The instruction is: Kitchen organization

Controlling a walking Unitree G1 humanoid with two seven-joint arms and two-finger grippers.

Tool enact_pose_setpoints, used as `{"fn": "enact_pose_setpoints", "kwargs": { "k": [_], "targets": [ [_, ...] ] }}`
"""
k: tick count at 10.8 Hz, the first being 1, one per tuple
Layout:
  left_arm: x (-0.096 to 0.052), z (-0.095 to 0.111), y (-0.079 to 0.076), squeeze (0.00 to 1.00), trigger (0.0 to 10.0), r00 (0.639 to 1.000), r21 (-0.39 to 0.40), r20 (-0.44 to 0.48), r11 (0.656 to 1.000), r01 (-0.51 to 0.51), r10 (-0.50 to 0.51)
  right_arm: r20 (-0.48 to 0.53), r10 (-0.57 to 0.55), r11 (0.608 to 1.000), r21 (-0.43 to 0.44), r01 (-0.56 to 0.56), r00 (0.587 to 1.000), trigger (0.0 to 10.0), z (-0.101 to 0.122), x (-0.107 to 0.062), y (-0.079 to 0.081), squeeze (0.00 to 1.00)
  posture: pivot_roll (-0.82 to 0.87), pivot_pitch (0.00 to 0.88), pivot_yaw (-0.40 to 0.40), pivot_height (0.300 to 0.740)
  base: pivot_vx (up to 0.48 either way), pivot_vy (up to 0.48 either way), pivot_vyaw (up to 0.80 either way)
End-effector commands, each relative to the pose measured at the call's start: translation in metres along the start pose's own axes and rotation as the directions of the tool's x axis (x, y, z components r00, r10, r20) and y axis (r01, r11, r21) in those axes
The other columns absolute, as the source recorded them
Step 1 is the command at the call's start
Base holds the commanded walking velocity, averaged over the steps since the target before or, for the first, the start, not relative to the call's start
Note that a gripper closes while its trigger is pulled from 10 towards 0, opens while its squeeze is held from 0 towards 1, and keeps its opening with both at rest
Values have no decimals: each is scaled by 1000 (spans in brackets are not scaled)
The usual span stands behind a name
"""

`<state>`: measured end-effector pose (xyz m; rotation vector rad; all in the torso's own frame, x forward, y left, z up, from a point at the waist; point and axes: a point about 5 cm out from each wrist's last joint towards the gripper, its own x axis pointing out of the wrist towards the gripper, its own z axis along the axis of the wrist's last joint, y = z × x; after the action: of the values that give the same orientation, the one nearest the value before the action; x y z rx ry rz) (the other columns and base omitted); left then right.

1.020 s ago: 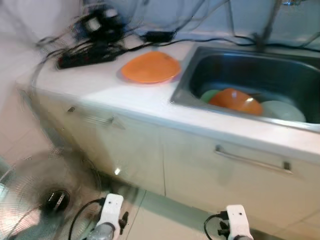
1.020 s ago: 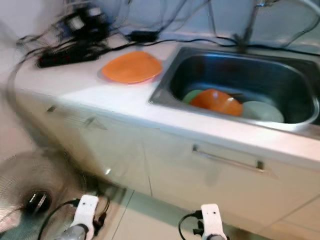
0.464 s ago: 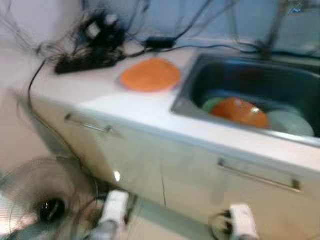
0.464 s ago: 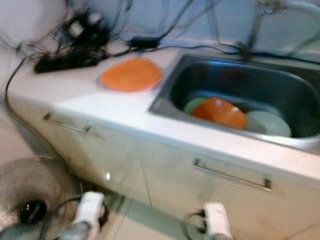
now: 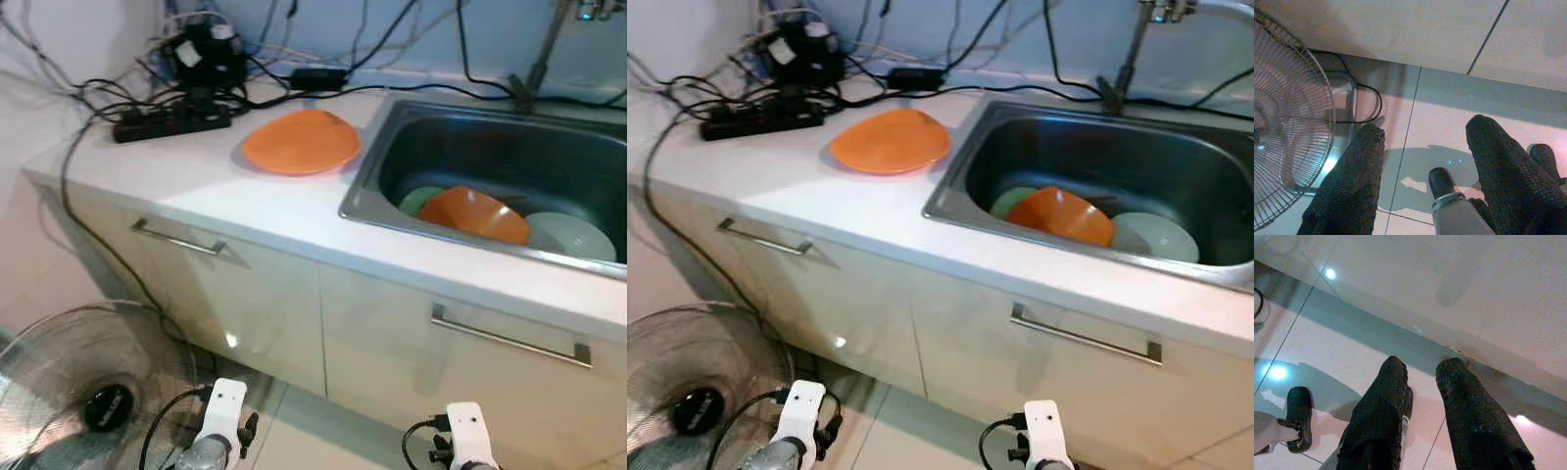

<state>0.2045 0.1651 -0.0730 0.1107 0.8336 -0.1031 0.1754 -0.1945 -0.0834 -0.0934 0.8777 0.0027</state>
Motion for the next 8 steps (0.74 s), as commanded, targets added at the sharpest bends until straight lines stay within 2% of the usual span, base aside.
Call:
{"fn": "enact_pose_setpoints", "kwargs": {
  "k": [1, 8],
  "targets": [
    [0, -1, 3, 0, 10000, 1000, 5, -6, 1000, -6, 6, -8, 6, 1000, 0, -6, 1000, 10000, -2, 0, 2, 0, 4, 50, 93, 740, 0, 0, 0],
    [-2, -8, 5, 0, 10000, 999, 2, -34, 1000, -9, 9, -8, 13, 1000, -9, -13, 1000, 10000, -2, 0, 3, 0, 9, 39, 96, 740, 0, 0, 0]
  ]
}}
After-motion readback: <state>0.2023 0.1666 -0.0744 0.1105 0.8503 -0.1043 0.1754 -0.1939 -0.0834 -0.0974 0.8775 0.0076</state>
